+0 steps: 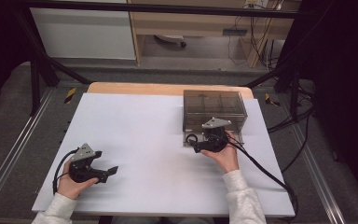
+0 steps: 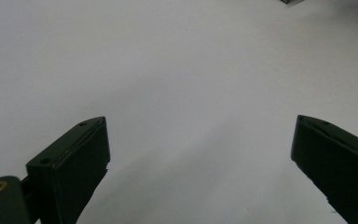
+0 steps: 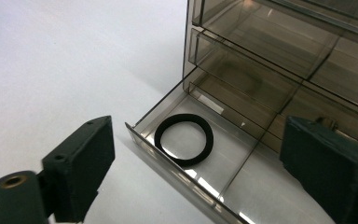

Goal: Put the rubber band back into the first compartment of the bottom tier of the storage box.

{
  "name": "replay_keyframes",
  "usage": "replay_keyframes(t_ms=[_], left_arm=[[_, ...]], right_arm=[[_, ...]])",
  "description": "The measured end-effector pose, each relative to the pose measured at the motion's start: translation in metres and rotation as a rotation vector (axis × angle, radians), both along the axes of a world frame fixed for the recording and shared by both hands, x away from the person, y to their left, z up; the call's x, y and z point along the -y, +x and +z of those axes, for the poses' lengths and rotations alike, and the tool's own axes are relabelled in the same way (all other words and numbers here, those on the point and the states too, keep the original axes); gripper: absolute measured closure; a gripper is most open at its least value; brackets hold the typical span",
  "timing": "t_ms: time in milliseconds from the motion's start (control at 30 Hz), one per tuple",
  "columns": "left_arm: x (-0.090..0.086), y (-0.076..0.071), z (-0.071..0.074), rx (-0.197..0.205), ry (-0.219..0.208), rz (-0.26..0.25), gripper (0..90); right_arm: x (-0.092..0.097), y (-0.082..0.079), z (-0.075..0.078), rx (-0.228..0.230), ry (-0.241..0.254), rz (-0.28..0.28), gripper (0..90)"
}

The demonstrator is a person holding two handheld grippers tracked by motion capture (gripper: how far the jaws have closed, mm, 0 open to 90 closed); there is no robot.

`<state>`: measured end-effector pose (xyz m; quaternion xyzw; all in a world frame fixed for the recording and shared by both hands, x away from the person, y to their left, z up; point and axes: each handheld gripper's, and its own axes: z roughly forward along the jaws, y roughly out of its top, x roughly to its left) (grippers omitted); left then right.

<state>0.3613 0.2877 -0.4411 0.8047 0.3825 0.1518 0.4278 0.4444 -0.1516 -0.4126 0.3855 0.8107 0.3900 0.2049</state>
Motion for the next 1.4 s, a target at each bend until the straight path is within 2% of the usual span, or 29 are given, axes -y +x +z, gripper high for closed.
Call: replay_keyframes(t_ms=[200, 567, 1400], left_arm=[[0.000, 0.000, 0.000, 0.000, 0.001, -0.002, 4.2], [0.001, 0.000, -0.001, -0.002, 0.001, -0.003, 4.2], [0.001, 0.000, -0.002, -0.007, 0.000, -0.003, 4.2]], right_arm=[[0.003, -0.007, 0.001, -0.007, -0.019, -0.011, 6.8], [0.017, -0.019, 0.002, -0.014, 0.019, -0.019, 5.2], [0.057, -0.035, -0.010, -0.027, 0.043, -0.055, 5.6]])
